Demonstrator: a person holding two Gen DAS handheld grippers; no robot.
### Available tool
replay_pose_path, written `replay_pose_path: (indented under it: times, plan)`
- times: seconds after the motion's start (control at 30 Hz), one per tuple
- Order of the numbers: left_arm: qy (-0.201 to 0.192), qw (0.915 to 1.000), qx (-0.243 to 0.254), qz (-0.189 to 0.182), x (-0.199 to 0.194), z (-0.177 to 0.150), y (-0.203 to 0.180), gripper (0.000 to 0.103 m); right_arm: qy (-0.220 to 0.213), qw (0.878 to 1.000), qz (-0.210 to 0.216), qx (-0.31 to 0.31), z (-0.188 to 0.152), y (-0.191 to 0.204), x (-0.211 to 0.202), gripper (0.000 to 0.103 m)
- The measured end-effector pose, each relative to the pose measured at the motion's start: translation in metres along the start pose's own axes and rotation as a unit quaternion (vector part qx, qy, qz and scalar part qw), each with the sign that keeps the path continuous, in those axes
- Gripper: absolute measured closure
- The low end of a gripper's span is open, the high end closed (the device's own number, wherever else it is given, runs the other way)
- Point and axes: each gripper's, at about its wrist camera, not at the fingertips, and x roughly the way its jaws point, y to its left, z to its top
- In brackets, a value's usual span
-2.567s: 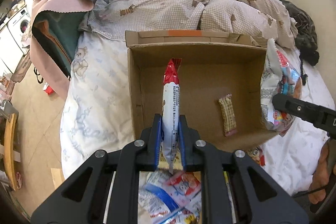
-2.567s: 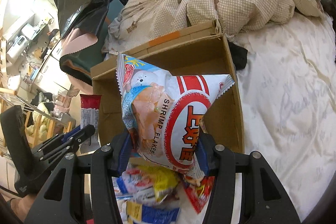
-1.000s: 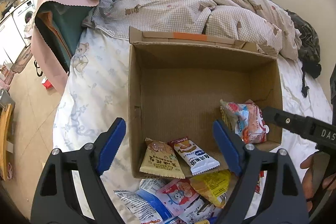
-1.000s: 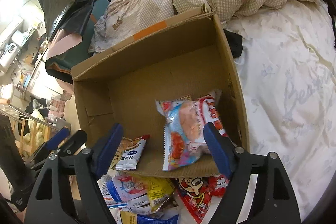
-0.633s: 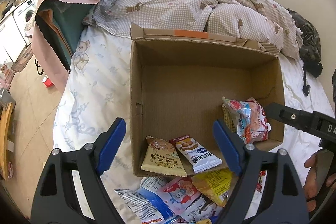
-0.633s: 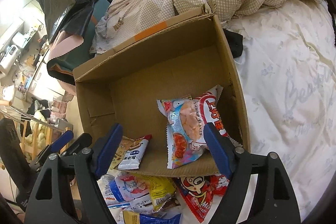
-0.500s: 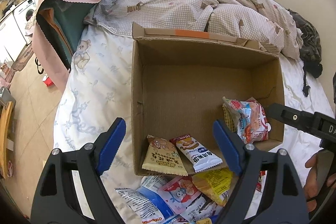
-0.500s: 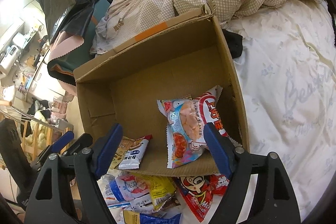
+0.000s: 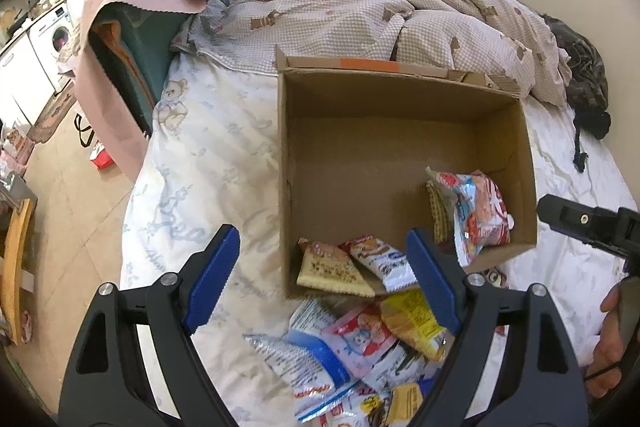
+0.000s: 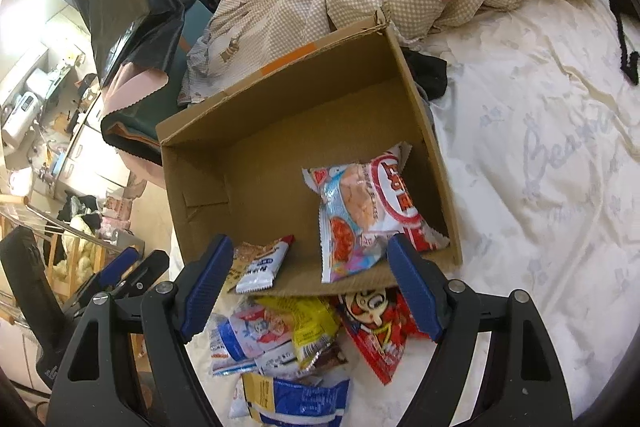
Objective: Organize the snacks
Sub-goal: 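Withdraw both tools from the box toward the remaining snack pile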
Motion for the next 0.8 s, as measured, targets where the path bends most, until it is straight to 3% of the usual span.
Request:
replay_pose_path:
  times: [0.8]
  plan:
    - [0.054,0.9978,-0.038,-0.010,-0.033,-0.062,0.019,0.020,0.048,0.999,0.007,0.000,-0.083,-0.001,-0.016,0.021]
